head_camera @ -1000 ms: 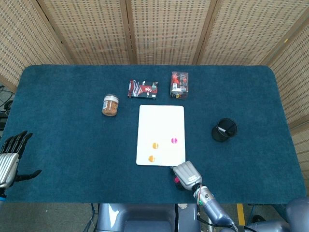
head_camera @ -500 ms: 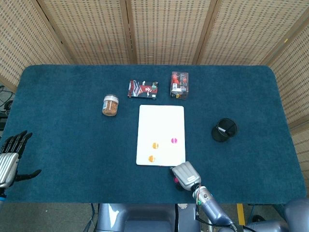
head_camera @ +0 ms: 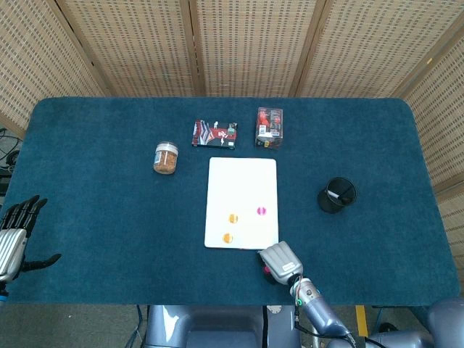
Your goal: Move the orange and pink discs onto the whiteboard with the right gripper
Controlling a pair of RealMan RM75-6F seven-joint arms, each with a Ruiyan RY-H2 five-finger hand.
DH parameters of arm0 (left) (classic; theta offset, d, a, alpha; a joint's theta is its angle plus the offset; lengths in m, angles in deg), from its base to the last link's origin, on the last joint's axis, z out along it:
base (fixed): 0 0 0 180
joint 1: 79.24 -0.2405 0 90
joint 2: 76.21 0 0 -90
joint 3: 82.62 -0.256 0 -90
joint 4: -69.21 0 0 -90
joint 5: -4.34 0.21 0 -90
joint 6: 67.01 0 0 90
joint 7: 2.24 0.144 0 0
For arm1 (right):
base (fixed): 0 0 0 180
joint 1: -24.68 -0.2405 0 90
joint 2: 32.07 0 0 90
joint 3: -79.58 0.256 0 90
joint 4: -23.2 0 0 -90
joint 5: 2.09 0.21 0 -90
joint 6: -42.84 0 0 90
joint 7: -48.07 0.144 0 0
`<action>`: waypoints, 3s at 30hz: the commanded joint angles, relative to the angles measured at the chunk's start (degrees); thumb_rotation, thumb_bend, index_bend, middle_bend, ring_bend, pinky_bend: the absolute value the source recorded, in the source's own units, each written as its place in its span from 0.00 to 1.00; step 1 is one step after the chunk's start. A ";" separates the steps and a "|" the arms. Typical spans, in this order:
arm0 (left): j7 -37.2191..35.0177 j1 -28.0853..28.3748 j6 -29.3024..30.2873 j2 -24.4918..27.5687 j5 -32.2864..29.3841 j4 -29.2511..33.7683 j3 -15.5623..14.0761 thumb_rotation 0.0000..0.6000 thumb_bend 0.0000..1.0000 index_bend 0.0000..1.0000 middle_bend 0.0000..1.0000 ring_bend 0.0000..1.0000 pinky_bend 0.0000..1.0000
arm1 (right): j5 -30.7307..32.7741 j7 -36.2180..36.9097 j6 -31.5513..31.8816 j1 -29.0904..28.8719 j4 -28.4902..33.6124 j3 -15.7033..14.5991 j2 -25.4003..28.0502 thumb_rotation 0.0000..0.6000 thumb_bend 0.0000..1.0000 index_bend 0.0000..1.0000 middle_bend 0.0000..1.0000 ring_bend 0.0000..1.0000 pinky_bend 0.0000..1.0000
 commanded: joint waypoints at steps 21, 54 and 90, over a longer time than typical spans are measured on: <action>0.75 0.04 -0.08 -0.30 -0.10 0.09 -0.08 1.00 0.00 0.00 0.00 0.00 0.00 | -1.14 1.42 -0.15 0.70 0.27 0.19 1.50 1.00 0.36 0.56 1.00 1.00 1.00; -0.04 0.18 -0.54 0.12 -0.68 0.13 0.09 1.00 0.00 0.00 0.00 0.00 0.00 | 14.98 -10.48 1.89 -10.18 -2.71 13.61 -2.88 1.00 0.36 0.56 1.00 1.00 1.00; -1.55 0.19 -0.61 0.74 -0.81 -0.04 0.28 1.00 0.00 0.00 0.00 0.00 0.00 | 19.95 -9.58 3.23 -12.79 -9.91 11.65 -6.68 1.00 0.29 0.34 1.00 1.00 1.00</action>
